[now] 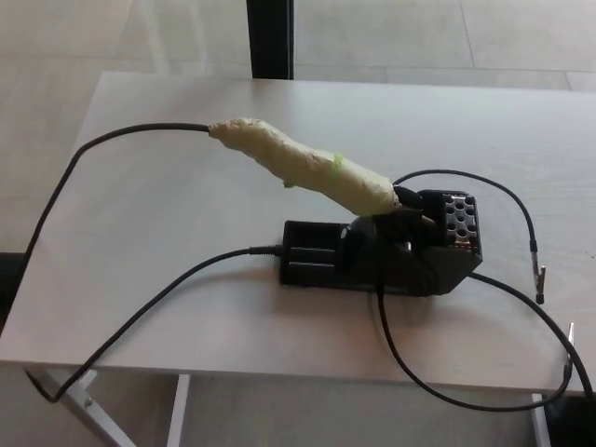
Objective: Use the left hand of the robot to grab the soldering gun kept on the middle of the table and pull it out of its base and keep it on the left side of the base
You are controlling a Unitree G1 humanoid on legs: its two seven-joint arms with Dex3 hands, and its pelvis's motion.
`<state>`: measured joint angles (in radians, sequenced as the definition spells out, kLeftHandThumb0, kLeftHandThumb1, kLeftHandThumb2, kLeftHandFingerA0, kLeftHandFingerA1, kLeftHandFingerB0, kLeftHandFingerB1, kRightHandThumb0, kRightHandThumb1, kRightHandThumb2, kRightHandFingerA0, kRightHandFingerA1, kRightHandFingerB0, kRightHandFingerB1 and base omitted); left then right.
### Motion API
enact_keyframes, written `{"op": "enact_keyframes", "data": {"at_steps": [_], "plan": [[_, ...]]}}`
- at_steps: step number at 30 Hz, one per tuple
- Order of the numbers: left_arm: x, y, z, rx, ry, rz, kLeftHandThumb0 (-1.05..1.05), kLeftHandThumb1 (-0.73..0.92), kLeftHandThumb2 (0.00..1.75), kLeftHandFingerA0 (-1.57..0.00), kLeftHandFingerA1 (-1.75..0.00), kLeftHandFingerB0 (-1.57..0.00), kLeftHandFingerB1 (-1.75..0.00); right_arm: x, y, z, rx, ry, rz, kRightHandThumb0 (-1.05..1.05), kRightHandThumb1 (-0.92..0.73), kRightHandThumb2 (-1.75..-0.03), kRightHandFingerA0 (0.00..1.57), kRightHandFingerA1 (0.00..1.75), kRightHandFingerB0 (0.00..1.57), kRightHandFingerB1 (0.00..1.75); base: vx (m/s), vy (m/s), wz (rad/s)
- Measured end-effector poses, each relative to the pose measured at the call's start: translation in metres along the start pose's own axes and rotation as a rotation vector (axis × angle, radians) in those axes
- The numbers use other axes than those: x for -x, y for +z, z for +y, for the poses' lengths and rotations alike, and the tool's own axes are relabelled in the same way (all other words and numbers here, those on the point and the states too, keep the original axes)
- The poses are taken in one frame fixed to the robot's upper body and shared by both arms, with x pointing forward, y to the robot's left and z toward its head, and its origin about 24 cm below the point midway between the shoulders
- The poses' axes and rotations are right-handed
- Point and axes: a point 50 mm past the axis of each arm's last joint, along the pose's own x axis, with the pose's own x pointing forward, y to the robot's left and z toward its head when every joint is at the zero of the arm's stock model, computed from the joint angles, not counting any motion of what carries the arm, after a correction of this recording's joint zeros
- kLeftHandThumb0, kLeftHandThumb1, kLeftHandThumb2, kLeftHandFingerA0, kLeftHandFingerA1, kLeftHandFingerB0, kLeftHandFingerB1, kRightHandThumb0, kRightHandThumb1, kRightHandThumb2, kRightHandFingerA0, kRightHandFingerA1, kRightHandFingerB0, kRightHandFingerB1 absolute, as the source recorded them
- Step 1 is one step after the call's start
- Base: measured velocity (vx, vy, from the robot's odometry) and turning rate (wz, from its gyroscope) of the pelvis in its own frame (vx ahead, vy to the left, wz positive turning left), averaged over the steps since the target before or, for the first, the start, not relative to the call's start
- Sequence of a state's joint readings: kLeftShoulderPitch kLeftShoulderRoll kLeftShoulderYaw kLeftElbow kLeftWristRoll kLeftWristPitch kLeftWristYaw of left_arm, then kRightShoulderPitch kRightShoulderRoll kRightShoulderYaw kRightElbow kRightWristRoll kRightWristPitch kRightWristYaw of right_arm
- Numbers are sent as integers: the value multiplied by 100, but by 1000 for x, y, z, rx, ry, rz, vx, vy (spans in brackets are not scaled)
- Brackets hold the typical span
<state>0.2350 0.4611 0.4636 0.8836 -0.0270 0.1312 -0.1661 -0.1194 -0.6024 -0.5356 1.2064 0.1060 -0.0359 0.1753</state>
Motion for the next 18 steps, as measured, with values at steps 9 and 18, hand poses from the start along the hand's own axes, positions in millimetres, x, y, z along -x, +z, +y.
{"op": "enact_keyframes", "data": {"at_steps": [9,18], "plan": [[8,107,25,145,66,-298,-62,69,60,-41,-74,-31,-48,0,-2,1,-67,24,-2,-104,-40,-126,71,129,21,91,0,0,1],[65,259,29,181,51,-768,-41,72,61,-30,-50,-25,-39,-1,-1,2,-74,34,-6,-99,-37,-125,76,129,21,90,0,0,0]]}}
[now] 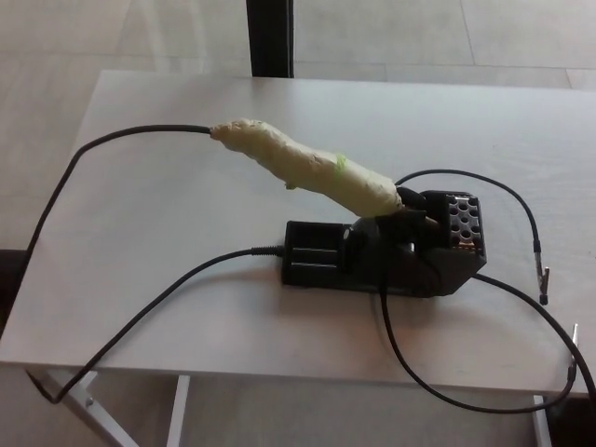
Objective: Use the left hand of the robot to grab the soldering gun kept on the middle of the table and pull it out of its base and keep it on the left side of the base
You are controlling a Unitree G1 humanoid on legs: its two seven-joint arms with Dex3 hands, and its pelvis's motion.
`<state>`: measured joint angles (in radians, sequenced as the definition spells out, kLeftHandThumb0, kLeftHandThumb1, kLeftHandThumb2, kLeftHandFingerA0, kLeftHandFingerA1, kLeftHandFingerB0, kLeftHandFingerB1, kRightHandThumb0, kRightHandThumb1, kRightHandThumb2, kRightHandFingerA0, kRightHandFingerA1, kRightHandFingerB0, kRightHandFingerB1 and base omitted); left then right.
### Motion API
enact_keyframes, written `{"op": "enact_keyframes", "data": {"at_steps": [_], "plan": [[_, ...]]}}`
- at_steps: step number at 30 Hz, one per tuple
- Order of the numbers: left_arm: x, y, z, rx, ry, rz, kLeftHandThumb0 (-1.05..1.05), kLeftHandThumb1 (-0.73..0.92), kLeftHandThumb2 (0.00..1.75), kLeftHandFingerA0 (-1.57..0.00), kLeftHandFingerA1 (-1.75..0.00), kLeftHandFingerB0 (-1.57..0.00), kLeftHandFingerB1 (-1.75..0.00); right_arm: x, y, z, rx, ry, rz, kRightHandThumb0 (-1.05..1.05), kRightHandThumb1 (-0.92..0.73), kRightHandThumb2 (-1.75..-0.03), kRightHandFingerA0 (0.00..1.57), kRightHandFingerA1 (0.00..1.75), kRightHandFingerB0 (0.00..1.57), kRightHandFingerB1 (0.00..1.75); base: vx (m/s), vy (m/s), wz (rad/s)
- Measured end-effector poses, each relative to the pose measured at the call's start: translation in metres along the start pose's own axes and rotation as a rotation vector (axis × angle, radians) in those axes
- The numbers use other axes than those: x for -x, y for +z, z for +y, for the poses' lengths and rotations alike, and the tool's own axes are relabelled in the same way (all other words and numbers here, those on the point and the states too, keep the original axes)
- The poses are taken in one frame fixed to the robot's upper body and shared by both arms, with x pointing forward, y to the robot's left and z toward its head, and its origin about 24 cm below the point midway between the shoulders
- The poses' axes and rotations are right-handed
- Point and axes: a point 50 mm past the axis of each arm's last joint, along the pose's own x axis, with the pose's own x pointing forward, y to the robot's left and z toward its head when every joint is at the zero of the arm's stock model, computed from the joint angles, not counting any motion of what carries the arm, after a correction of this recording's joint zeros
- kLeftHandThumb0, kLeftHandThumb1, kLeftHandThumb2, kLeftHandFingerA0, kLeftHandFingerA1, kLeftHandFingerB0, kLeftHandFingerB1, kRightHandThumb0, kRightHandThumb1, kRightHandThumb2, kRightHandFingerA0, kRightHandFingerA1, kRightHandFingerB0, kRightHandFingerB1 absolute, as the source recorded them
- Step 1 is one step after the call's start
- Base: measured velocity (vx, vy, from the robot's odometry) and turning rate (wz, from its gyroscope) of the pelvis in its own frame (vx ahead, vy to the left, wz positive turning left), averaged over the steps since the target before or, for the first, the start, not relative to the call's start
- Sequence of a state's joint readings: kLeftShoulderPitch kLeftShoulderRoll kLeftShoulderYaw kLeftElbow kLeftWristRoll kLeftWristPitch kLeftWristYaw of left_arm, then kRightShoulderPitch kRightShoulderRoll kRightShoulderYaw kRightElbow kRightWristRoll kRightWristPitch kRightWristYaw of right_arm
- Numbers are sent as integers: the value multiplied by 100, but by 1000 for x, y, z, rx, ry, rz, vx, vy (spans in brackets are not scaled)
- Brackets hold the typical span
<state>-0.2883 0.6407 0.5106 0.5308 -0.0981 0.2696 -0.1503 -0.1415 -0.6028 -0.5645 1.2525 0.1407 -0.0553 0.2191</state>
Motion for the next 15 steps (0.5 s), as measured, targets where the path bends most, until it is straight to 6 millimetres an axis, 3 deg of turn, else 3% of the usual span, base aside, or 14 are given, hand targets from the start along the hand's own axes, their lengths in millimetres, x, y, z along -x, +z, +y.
{"op": "enact_keyframes", "data": {"at_steps": [3,4,6,7,8,9,10,11,12,14,15], "plan": [[-6,54,-23,-34,-74,-168,-51,71,62,-35,-46,-31,-38,0,1,0,-2,3,-2,-98,-37,-124,80,128,17,88,0,0,0],[-6,67,-29,-49,-95,-208,-49,68,60,-37,-50,-36,-41,0,1,1,-2,4,-2,-97,-36,-124,74,127,21,90,0,0,0],[-5,102,-49,-89,-155,-315,-53,66,59,-35,-55,-38,-43,0,1,1,-3,7,-4,-100,-36,-124,78,128,22,93,0,0,0],[-4,108,-53,-100,-168,-333,-54,48,90,-71,-102,-34,-56,0,1,1,-3,7,-4,-100,-38,-123,73,125,21,89,0,0,0],[-3,120,-61,-120,-193,-368,-54,48,90,-71,-102,-34,-56,-1,2,2,-3,8,-5,-100,-38,-123,73,125,21,89,0,0,0],[0,134,-72,-139,-222,-411,-51,66,59,-56,-95,-42,-45,-1,2,2,-4,9,-5,-100,-39,-125,74,127,24,94,0,0,0],[3,148,-83,-160,-257,-457,-53,52,91,-47,-78,-36,-56,-1,2,2,-4,11,-5,-104,-41,-127,74,128,23,96,0,0,0],[7,159,-92,-178,-281,-491,-53,68,60,-38,-68,-43,-44,-1,2,2,-4,11,-5,-104,-40,-127,70,128,22,94,0,0,0],[9,166,-98,-192,-300,-516,-50,67,60,-36,-62,-43,-46,-1,2,2,-3,12,-5,-104,-40,-128,77,131,23,97,0,0,0],[18,183,-119,-243,-355,-582,-50,67,60,-36,-62,-43,-46,-1,2,2,-2,13,-6,-104,-40,-128,77,131,23,97,0,0,0],[22,189,-127,-264,-377,-604,-54,53,90,-53,-70,-36,-55,-1,2,2,-3,13,-6,-99,-38,-124,76,128,19,91,0,0,0]]}}
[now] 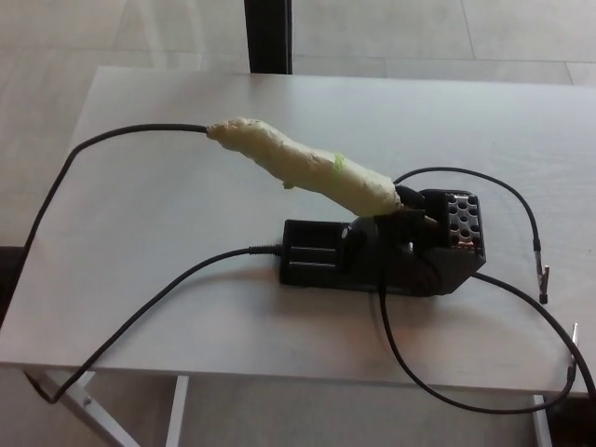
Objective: Use the left hand of the robot to grab the soldering gun kept on the middle of the table and pull it out of its base and keep it on the left side of the base
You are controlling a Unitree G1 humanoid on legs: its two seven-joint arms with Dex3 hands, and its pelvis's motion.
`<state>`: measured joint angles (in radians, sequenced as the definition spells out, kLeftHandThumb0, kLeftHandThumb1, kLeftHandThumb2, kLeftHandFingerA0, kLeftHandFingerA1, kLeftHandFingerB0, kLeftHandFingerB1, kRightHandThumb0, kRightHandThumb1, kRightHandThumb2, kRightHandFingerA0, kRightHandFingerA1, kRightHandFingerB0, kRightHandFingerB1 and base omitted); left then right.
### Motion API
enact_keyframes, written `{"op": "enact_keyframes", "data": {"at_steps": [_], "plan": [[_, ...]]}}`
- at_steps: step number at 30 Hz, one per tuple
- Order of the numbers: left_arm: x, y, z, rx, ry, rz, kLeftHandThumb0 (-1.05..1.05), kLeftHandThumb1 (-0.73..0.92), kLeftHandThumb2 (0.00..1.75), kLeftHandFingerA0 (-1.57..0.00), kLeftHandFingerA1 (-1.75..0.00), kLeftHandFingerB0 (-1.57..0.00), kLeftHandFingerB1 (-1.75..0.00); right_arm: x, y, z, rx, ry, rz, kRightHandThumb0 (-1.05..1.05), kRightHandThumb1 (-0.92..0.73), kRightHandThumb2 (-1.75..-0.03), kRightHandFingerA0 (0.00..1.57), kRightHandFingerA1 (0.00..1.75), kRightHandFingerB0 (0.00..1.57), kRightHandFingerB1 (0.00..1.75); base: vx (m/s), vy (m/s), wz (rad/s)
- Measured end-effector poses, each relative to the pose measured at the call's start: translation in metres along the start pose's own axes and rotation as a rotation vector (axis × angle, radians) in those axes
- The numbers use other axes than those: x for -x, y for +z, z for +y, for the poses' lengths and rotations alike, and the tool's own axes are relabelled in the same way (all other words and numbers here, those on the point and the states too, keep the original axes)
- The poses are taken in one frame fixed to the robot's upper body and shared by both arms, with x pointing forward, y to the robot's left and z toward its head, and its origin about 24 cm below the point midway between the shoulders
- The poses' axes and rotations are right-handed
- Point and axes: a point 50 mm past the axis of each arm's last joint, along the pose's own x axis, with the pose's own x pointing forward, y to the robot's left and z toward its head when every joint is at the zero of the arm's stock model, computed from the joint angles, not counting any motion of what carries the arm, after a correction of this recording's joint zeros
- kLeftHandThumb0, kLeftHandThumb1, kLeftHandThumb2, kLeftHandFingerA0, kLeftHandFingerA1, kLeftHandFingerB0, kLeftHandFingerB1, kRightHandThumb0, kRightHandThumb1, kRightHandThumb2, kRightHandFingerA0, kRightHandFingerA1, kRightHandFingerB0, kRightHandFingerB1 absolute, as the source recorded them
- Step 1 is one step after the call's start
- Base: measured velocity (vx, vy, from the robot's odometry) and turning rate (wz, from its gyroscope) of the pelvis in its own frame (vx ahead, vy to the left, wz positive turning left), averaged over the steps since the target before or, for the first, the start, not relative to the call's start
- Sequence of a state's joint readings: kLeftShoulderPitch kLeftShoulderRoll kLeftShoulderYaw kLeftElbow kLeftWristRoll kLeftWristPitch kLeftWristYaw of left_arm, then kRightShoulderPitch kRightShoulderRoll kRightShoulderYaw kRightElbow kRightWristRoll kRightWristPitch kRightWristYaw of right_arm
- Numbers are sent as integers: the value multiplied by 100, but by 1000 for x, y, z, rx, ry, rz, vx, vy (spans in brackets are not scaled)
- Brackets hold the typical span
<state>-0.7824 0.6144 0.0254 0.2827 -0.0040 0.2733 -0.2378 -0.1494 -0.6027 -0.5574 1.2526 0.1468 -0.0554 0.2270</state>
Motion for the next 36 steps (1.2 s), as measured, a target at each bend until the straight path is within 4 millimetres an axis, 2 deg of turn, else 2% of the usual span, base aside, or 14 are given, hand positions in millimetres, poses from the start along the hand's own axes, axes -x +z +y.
{"op": "enact_keyframes", "data": {"at_steps": [8,9,11,14,16,17,18,19,27,28,33,34,35,36], "plan": [[-16,54,-76,-168,-258,-173,-58,68,60,-50,-76,-47,-47,0,0,0,-3,1,-1,-104,-41,-128,79,133,23,101,0,0,0],[-16,57,-84,-183,-281,-186,-57,69,61,-46,-70,-47,-45,0,0,0,-4,1,-2,-98,-34,-120,66,161,0,141,0,0,0],[-14,66,-107,-235,-356,-224,-55,69,60,-48,-73,-48,-45,0,1,0,-5,2,-2,-98,-37,-124,82,128,23,96,0,0,0],[-8,73,-138,-306,-456,-273,-55,68,60,-53,-68,-50,-45,0,1,1,-7,2,-3,-105,-43,-128,80,132,22,100,0,0,0],[-4,75,-155,-346,-510,-296,-55,70,61,-44,-60,-51,-45,0,1,1,-4,4,-3,-100,-36,-117,54,159,0,140,0,0,0],[-2,75,-162,-364,-534,-306,-54,69,61,-44,-61,-50,-45,0,1,1,-3,4,-3,-104,-42,-128,79,130,15,95,0,0,0],[0,76,-169,-378,-553,-314,-55,70,61,-45,-63,-50,-46,0,1,1,-2,5,-3,-102,-36,-120,57,158,0,136,0,0,0],[2,76,-176,-393,-571,-324,-54,72,61,-44,-62,-48,-46,0,1,1,-1,5,-3,-62,-23,-112,109,129,1,75,0,0,0],[10,79,-200,-461,-642,-370,-62,79,63,-41,-65,-47,-47,0,8,-3,14,0,-20,-100,-41,-128,90,129,14,95,0,0,0],[10,77,-202,-462,-647,-370,-62,80,63,-41,-65,-47,-46,0,8,-3,12,0,-23,-95,-35,-123,65,162,0,147,0,0,0],[12,73,-210,-462,-666,-365,-64,83,65,-43,-69,-45,-47,-1,11,-2,25,3,-26,-94,-36,-120,77,150,0,142,0,0,0],[13,72,-212,-458,-672,-361,-66,85,65,-40,-67,-44,-47,-1,11,-2,26,3,-26,-100,-40,-128,88,127,12,94,0,0,0],[14,70,-213,-455,-677,-357,-70,88,66,-38,-65,-42,-46,-1,11,-2,26,4,-27,-96,-33,-118,79,147,0,145,0,0,0],[15,69,-214,-455,-684,-353,-73,90,68,-39,-64,-40,-45,-1,11,-2,26,4,-28,-99,-38,-127,80,121,18,97,0,0,0]]}}
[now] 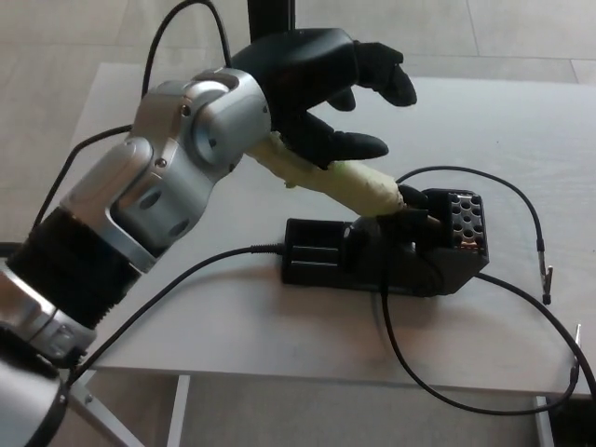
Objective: Use the left hand of the robot to grab the soldering gun kept on the middle of the table and pull it out of its base and keep it on the left side of the base
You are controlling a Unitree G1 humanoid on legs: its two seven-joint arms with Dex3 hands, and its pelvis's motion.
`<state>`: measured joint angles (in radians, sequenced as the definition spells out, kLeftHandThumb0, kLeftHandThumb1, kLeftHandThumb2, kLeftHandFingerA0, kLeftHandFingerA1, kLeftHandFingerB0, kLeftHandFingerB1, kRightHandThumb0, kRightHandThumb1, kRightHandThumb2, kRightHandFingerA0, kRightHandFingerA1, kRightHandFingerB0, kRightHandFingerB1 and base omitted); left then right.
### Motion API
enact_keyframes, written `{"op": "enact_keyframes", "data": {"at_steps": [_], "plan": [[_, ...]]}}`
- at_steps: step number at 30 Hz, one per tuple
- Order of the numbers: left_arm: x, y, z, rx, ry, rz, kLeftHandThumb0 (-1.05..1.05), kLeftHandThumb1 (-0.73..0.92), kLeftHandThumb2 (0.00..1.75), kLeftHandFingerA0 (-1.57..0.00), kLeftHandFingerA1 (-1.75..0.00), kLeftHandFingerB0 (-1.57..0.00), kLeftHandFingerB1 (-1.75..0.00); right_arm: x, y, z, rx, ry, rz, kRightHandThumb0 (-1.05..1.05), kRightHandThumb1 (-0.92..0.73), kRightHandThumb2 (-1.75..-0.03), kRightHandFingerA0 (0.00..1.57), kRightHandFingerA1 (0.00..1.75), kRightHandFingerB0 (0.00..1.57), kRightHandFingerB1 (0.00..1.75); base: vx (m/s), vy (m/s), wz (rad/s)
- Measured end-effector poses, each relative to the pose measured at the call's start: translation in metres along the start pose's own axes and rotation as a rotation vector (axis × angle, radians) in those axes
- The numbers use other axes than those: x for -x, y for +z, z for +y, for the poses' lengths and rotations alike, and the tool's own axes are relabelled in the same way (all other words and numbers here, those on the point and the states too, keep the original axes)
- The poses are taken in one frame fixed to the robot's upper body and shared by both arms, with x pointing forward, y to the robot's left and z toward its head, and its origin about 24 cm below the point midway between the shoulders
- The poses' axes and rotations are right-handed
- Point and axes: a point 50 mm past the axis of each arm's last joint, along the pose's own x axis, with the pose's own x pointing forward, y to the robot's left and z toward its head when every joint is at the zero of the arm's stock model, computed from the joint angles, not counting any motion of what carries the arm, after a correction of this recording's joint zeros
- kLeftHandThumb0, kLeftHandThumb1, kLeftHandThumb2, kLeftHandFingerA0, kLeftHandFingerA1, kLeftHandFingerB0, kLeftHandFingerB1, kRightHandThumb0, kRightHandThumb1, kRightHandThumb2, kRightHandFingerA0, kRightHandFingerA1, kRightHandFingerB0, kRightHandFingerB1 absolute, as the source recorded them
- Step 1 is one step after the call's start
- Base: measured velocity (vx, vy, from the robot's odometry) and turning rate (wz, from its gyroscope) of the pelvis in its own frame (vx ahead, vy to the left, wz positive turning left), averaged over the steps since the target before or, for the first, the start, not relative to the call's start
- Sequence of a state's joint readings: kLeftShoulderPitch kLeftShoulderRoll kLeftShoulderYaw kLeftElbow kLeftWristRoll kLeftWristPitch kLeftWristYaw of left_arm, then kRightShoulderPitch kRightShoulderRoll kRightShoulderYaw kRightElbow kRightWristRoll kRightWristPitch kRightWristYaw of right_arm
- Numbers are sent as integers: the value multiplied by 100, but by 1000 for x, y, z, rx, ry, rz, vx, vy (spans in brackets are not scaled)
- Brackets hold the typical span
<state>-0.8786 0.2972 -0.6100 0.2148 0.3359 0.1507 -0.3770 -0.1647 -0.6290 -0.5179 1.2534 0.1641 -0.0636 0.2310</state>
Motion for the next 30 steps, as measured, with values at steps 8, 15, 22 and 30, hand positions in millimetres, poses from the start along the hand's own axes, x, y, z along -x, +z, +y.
{"op": "enact_keyframes", "data": {"at_steps": [8,15,22,30], "plan": [[6,-10,-13,0,-101,33,-85,92,73,-19,-54,-30,-42,-1,3,1,14,2,-5,-100,-41,-128,87,125,12,93,0,0,0],[11,-13,-15,-40,-190,76,-87,92,75,-5,-49,-14,-36,-2,7,3,24,8,-13,-98,-30,-121,88,128,20,104,0,0,0],[11,-14,-12,-56,-265,111,-87,75,117,0,-41,-9,-35,-3,12,5,25,13,-26,-94,-33,-122,84,142,0,150,0,0,0],[15,-16,-12,-101,-356,167,-77,76,62,-6,-49,-7,-26,-3,20,3,31,11,-47,-93,-33,-122,77,145,0,148,0,0,0]]}}
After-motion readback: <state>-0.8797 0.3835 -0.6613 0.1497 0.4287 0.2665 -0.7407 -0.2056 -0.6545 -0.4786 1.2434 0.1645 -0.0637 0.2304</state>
